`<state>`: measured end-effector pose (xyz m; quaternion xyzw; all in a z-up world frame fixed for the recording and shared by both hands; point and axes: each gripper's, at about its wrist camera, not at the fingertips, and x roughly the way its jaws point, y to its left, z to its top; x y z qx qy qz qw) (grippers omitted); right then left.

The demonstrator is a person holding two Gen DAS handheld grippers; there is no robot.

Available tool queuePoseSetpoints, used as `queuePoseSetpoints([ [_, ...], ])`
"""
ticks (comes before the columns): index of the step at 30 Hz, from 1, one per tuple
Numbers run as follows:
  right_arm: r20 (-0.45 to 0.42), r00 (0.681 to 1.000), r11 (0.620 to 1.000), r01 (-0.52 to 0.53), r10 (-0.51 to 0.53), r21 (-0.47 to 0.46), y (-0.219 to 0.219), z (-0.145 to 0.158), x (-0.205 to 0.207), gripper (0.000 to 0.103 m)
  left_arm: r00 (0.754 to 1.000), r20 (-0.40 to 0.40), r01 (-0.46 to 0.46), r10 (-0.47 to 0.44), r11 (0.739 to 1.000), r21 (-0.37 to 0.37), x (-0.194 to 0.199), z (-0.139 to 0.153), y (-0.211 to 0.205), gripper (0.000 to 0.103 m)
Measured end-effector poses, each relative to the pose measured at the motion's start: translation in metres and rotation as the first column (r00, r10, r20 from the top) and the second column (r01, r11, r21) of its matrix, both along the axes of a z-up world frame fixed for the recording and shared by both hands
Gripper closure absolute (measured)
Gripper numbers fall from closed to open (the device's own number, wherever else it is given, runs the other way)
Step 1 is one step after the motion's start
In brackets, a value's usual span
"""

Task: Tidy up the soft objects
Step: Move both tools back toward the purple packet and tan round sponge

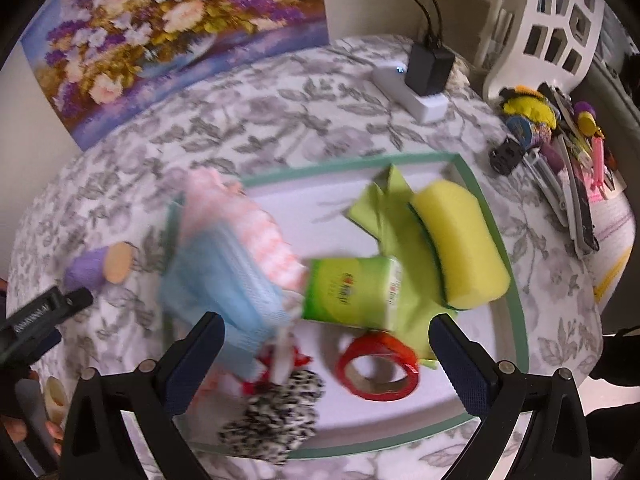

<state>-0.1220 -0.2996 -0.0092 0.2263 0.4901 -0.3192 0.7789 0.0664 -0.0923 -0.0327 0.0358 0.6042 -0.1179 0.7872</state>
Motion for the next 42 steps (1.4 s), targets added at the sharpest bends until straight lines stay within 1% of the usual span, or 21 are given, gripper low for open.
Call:
queuePoseSetpoints([
  [5,0.031,0.999,0.999,-0.027,0.028,-0.022,0.026,0.012,0.016,0.000,0.998,0.014,-0.059,0.059,0.998,0.016,0.013,0.006,0.032,0.007],
  [10,0.026,0.995,0.995,-0.098,0.098,-0.001,0.058,0.008,0.040,0.000,0.994,0.023,-0.106,0.106,0.994,0.013,0.024,0.010,0.057,0.007],
  [14,0.039,0.987,0.988,-0.156,0.155,0.013,0.084,0.005,0.062,0.000,0.988,0.023,-0.150,0.150,0.989,0.015,0.033,0.010,0.079,0.007],
  [18,0.049,0.978,0.979,-0.201,0.200,0.012,0.101,0.002,0.079,0.000,0.980,0.017,-0.197,0.197,0.980,0.008,0.043,0.009,0.101,0.007],
  [20,0.048,0.974,0.975,-0.222,0.221,0.008,0.108,-0.001,0.087,0.000,0.979,0.021,-0.205,0.205,0.979,0.012,0.048,0.008,0.107,0.007],
  [24,0.048,0.966,0.967,-0.254,0.253,0.011,0.117,-0.007,0.103,0.000,0.980,0.031,-0.199,0.198,0.980,0.017,0.056,0.008,0.112,0.007],
  [29,0.048,0.956,0.957,-0.291,0.291,0.003,0.123,-0.014,0.121,0.000,0.980,0.003,-0.200,0.200,0.980,-0.007,0.066,0.001,0.112,0.007],
  [35,0.048,0.944,0.944,-0.329,0.328,0.031,0.130,-0.030,0.138,0.000,0.982,-0.031,-0.188,0.187,0.981,-0.047,0.078,-0.011,0.102,0.007],
  [39,0.037,0.939,0.939,-0.342,0.341,0.036,0.132,-0.041,0.147,0.000,0.979,-0.068,-0.200,0.194,0.975,-0.094,0.086,-0.021,0.097,0.007],
  [42,0.028,0.938,0.938,-0.346,0.345,0.033,0.130,-0.047,0.153,0.000,0.976,-0.092,-0.206,0.197,0.972,-0.110,0.091,-0.027,0.092,0.007],
])
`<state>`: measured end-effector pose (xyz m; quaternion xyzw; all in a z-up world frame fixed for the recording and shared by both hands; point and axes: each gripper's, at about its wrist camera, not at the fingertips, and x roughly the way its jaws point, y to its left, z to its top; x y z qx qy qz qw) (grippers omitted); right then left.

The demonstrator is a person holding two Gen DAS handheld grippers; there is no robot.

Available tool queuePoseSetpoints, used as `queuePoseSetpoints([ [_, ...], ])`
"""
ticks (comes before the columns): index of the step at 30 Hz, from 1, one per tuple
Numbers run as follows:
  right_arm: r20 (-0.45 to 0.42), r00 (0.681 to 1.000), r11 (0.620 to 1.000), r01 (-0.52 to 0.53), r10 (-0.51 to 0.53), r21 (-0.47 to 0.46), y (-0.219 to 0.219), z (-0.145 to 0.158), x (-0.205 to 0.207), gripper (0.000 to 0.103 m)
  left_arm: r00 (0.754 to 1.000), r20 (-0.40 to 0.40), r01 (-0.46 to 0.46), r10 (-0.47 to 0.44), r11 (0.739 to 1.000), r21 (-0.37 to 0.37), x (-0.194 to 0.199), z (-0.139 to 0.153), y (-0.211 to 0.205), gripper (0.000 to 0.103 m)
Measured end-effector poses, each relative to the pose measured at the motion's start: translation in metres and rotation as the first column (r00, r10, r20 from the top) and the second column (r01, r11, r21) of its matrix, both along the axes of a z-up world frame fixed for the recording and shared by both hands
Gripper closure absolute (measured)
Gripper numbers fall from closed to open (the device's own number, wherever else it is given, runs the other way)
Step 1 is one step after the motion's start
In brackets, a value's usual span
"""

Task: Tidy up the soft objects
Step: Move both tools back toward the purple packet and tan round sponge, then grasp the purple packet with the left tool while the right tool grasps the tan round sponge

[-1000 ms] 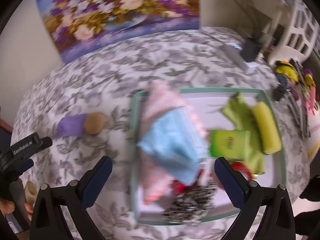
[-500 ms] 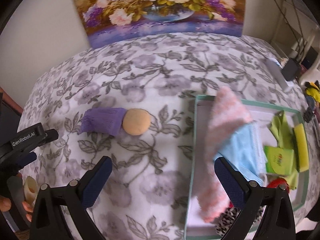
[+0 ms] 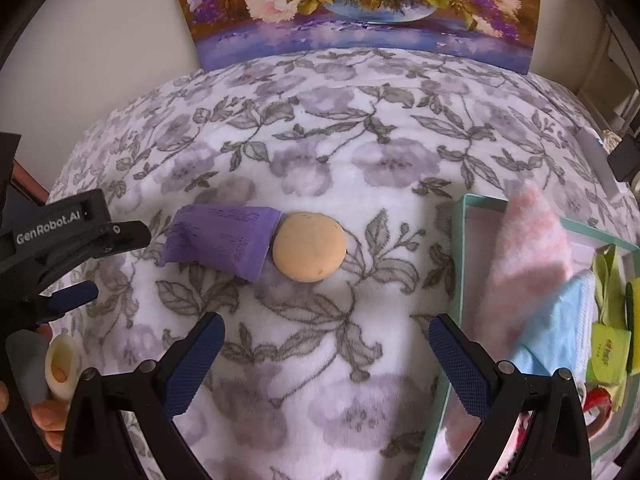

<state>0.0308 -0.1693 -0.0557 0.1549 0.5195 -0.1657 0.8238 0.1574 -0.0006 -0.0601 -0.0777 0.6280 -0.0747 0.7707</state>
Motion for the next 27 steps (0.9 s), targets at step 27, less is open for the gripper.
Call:
queuePoseSetpoints([
  [27,-0.016,1.000,1.000,0.006,-0.006,-0.005,-0.019,-0.035,0.044,0.019,0.996,-0.027,0.079,-0.081,0.994,-0.074,0.021,-0.032,-0.048,0.035],
])
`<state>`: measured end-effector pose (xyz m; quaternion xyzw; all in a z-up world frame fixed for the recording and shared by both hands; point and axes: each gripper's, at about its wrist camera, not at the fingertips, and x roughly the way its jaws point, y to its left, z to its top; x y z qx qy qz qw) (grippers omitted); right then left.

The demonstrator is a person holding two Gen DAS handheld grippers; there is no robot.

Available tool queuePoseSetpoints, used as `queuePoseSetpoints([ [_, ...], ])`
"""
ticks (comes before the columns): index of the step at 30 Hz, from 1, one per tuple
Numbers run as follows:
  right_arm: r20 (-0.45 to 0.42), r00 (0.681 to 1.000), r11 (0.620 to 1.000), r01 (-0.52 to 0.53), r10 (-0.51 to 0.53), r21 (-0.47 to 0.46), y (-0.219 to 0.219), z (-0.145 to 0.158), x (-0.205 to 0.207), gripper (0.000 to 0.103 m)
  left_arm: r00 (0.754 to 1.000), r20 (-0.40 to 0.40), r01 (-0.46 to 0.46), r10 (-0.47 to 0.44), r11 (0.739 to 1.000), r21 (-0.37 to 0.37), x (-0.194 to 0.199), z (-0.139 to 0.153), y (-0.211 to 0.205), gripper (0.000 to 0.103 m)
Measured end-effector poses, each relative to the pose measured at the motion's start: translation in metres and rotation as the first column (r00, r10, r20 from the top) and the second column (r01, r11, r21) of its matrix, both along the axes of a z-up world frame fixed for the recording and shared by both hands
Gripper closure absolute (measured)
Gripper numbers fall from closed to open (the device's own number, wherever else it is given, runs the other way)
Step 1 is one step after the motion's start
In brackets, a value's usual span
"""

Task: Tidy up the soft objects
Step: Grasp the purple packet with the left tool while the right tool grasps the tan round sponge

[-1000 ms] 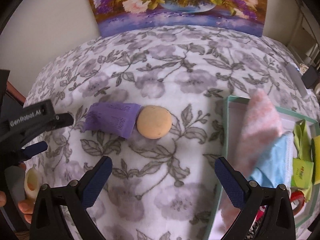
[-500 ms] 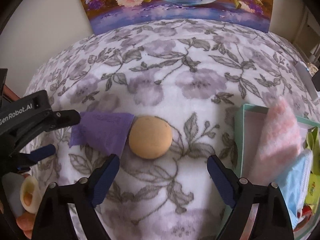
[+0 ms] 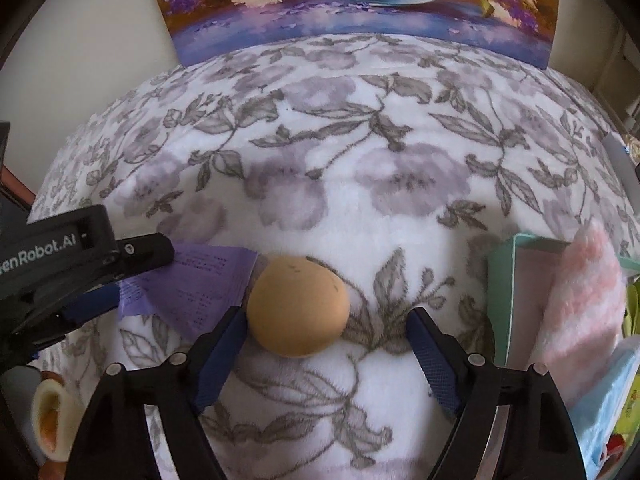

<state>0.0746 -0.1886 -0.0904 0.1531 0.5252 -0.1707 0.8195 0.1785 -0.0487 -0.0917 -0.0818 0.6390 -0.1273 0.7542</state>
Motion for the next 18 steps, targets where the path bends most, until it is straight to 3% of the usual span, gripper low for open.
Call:
queuePoseSetpoints([
  [3,-0.012,1.000,0.999,-0.010,0.010,-0.045,0.006,-0.002,0.007,0.022,1.000,-0.001,0.023,-0.023,1.000,-0.009,-0.002,0.001,-0.008,0.052],
  [13,-0.012,1.000,0.996,-0.026,0.025,-0.089,0.009,-0.001,0.009,0.045,1.000,-0.006,0.013,-0.014,0.999,-0.029,-0.001,-0.002,-0.014,0.062],
  [18,-0.013,0.999,0.995,-0.036,0.035,-0.094,0.010,0.000,0.008,0.047,1.000,-0.001,0.010,-0.010,0.999,-0.033,-0.007,0.001,-0.004,0.064],
])
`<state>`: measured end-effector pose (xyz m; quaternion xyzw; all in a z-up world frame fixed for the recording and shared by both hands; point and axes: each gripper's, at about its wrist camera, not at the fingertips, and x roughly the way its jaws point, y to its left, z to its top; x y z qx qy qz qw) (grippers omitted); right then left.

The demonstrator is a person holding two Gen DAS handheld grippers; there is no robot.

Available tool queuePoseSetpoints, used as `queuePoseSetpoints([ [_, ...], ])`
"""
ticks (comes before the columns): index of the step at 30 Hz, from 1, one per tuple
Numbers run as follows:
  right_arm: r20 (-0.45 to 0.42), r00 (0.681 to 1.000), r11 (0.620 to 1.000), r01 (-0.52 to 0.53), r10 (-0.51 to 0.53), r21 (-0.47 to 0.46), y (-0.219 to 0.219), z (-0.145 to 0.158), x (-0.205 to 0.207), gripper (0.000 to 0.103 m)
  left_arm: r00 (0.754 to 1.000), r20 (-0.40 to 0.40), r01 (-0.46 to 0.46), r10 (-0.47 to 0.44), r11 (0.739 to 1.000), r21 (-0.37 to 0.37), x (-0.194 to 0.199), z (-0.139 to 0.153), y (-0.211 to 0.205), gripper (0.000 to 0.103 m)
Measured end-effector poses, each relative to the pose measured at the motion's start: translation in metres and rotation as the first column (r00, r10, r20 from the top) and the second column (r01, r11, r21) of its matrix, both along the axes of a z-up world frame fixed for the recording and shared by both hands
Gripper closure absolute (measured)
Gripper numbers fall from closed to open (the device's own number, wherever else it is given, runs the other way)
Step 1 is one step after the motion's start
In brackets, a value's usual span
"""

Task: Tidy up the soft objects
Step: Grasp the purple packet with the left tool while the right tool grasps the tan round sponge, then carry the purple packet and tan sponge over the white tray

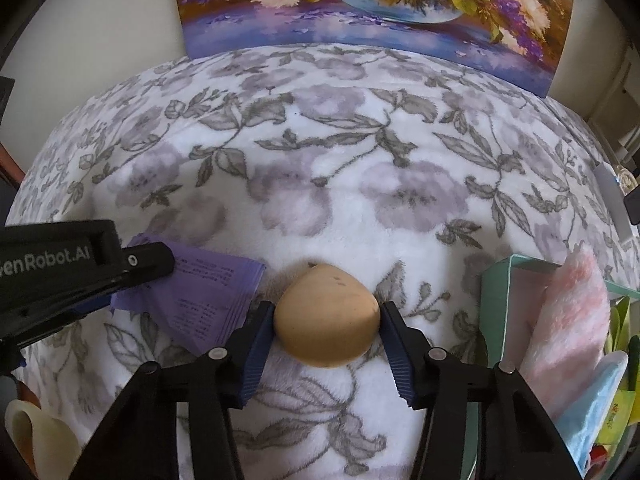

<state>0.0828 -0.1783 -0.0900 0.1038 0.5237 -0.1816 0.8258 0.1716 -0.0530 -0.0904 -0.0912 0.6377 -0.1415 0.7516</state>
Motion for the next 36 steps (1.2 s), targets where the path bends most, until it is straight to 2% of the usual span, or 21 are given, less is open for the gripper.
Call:
queuePoseSetpoints([
  [7,-0.003,1.000,1.000,0.004,-0.004,0.021,0.000,0.002,-0.003,0.048,1.000,-0.001,-0.009,0.009,1.000,-0.010,-0.001,0.001,-0.001,0.069],
  [17,0.005,1.000,0.999,0.019,-0.019,0.036,-0.004,0.017,-0.014,0.048,1.000,0.005,-0.013,0.013,1.000,-0.025,-0.009,0.011,-0.001,0.070],
  [28,0.018,0.999,0.999,0.029,-0.029,0.039,-0.002,0.039,-0.050,0.048,0.999,0.034,-0.010,0.012,0.999,-0.053,-0.034,0.039,0.010,0.071],
  [36,0.032,0.999,1.000,0.029,-0.030,0.012,0.005,0.056,-0.082,0.048,0.997,0.076,0.008,-0.005,1.000,-0.030,-0.059,0.057,0.025,0.070],
])
